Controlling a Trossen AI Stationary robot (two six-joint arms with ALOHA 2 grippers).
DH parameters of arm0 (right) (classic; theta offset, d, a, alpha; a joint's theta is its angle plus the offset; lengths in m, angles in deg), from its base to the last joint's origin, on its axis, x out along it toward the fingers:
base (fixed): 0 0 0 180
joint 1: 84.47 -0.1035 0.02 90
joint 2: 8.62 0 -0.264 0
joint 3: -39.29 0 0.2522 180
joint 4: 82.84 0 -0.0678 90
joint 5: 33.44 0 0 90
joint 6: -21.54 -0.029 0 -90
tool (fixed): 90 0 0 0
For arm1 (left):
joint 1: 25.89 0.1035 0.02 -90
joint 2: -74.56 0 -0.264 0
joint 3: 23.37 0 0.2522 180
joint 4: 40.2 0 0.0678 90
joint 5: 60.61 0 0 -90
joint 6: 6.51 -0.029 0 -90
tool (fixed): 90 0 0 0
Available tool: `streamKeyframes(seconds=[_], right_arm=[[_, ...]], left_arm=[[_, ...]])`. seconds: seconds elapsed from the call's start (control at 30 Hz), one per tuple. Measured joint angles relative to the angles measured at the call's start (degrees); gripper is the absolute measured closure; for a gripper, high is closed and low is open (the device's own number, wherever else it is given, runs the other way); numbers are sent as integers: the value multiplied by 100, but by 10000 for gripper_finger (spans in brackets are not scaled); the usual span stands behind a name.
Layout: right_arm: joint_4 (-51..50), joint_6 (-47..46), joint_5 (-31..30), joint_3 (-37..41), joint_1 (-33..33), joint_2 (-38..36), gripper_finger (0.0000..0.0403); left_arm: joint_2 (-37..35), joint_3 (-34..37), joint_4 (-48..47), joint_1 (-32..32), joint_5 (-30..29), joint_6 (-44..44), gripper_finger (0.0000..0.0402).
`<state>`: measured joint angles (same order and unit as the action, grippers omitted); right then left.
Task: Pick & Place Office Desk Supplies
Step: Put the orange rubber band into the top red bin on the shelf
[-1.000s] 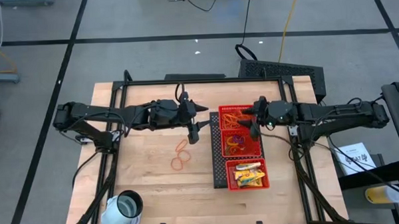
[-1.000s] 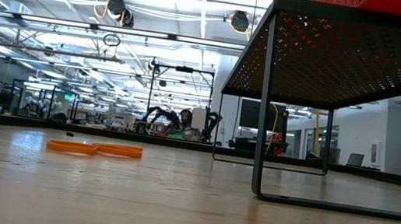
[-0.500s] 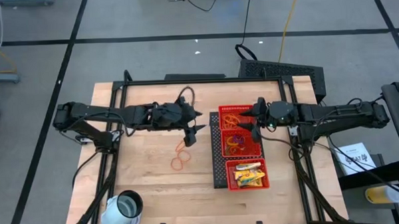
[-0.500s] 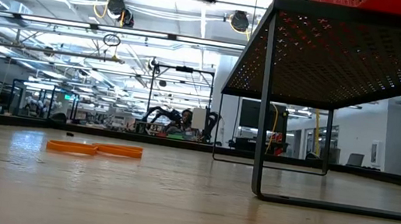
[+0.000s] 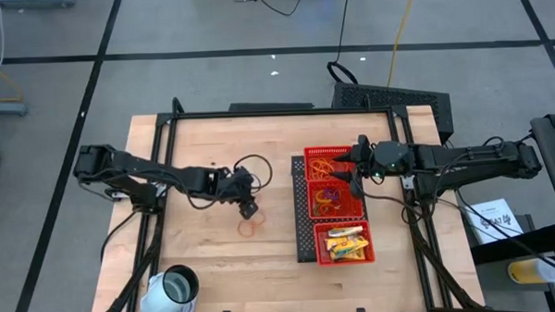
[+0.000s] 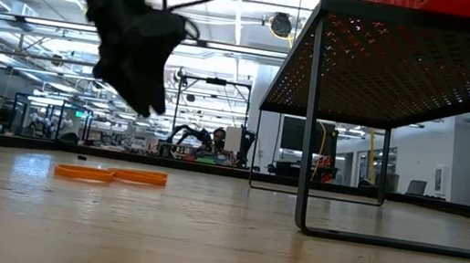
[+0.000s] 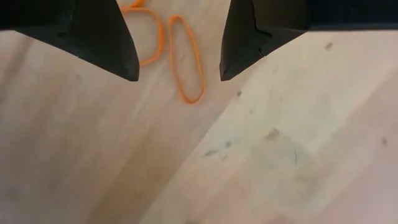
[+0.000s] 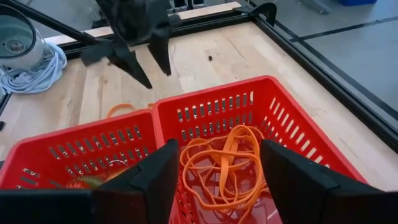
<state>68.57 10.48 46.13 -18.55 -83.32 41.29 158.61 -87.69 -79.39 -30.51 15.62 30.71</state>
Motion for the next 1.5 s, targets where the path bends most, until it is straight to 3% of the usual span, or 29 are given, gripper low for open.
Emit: streamKeyframes(seconds=[0.3, 0.53, 0.9, 1.03, 1.33, 1.5], right_arm=[[-2, 22, -1, 1, 0, 0, 193], [-2, 24, -16, 1, 0, 2, 193], [130, 22, -25, 153, 0, 4, 193], [135, 22, -25, 208, 0, 2, 193], [309, 127, -25, 209, 0, 0, 193], [313, 129, -25, 209, 0, 0, 193]], left_arm=[[4, 1112, 1410, -111, 19, 143, 167], [565, 1136, 2040, -320, 14, -67, 167], [1545, 930, 1805, -289, -471, 294, 170], [1564, 921, 1625, -231, -395, 378, 211], [1572, 937, 1724, -176, -207, 382, 385], [1508, 965, 1838, -112, -117, 270, 395]])
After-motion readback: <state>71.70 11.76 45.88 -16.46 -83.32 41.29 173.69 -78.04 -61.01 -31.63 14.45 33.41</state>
